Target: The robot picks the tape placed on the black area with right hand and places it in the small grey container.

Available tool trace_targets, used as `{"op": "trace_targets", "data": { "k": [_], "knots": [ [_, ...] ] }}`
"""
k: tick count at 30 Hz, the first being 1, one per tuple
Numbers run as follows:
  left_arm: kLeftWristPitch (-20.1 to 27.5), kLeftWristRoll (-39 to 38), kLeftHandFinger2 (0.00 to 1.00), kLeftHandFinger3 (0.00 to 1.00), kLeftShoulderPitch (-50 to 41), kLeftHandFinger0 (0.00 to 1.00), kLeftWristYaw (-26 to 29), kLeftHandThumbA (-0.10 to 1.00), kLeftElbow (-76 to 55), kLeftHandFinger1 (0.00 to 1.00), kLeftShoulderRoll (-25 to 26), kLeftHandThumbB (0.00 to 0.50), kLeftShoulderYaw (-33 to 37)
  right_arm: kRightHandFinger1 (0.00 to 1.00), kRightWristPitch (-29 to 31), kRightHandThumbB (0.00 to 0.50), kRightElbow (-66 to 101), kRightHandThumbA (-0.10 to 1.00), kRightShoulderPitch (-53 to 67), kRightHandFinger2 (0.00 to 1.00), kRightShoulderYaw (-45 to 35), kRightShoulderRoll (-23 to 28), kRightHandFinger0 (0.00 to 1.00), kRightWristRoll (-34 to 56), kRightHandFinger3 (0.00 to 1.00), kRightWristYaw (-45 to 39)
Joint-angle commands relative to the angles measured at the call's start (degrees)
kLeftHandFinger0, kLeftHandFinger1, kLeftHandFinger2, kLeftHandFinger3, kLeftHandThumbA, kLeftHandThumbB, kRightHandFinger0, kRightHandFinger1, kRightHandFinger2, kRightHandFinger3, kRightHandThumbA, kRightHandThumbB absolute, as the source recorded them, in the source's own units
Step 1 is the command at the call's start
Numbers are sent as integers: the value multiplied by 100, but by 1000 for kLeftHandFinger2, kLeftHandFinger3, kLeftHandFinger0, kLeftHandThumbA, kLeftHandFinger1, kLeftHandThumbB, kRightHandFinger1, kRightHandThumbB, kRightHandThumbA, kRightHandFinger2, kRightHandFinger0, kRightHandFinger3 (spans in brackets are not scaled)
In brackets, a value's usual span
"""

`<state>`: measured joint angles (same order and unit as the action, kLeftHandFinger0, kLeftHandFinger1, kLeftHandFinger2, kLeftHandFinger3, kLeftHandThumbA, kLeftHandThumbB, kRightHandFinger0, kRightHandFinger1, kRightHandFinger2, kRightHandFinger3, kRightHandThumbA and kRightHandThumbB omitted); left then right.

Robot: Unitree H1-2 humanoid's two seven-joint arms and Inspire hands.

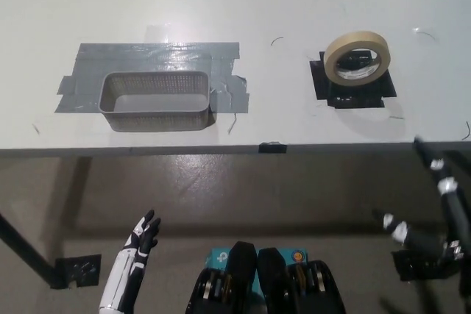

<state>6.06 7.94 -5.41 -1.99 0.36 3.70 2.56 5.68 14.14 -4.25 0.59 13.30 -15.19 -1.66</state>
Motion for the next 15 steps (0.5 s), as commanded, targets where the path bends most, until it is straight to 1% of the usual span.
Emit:
{"op": "trace_targets", "data": {
  "k": [1, 3, 4, 5, 6, 8, 10, 11, 12, 15],
  "knots": [
    [168, 63, 1000, 1000, 82, 1000, 90, 1000, -211, 1000, -47, 120, 35, 1000, -853, 350, 417, 888, -998, 1000, -19, 514, 1000, -1201, 1000, -285],
    [179, 69, 1000, 1000, 63, 1000, 72, 1000, -183, 1000, -29, 119, 46, 1000, -978, 373, 217, 890, -1359, 1000, 62, 605, 1000, -1436, 1000, -278],
    [207, 98, 1000, 1000, 68, 1000, 89, 1000, -135, 1000, -24, 123, 50, 1000, -1123, 392, 74, 886, -1643, 1000, 119, 645, 1000, -1533, 1000, -308],
    [196, 120, 1000, 1000, 63, 1000, 103, 1000, -129, 1000, -25, 130, 49, 1000, -1191, 389, -58, 859, -1826, 1000, 162, 678, 1000, -1574, 1000, -316],
    [192, 119, 1000, 1000, 53, 1000, 101, 1000, -132, 1000, -22, 130, 49, 1000, -1318, 398, -229, 860, -2061, 1000, 226, 733, 1000, -1705, 1000, -347],
    [204, 106, 1000, 1000, 55, 1000, 98, 1000, -105, 1000, -11, 125, 37, 1000, -1597, 413, -553, 899, -2477, 1000, 378, 828, 1000, -1935, 1000, -467],
    [187, 120, 1000, 1000, 26, 1000, 85, 1000, -109, 1000, -5, 123, 49, 1000, -1666, 408, -875, 905, -2775, 1000, 511, 911, 1000, -2103, 1000, -461],
    [204, 133, 1000, 1000, 27, 1000, 80, 1000, -88, 1000, 3, 124, 60, 1000, -1740, 404, -1169, 935, -3026, 1000, 612, 968, 1000, -2213, 1000, -473],
    [211, 160, 1000, 1000, 19, 1000, 85, 1000, -88, 1000, 11, 123, 67, 1000, -1753, 403, -1292, 938, -3115, 1000, 658, 983, 1000, -2255, 1000, -443],
    [221, 171, 1000, 1000, 26, 1000, 66, 1000, -62, 1000, 16, 115, 96, 1000, -1872, 419, -1930, 1000, -3635, 1000, 901, 1043, 1000, -2450, 1000, -408]
  ]
}}
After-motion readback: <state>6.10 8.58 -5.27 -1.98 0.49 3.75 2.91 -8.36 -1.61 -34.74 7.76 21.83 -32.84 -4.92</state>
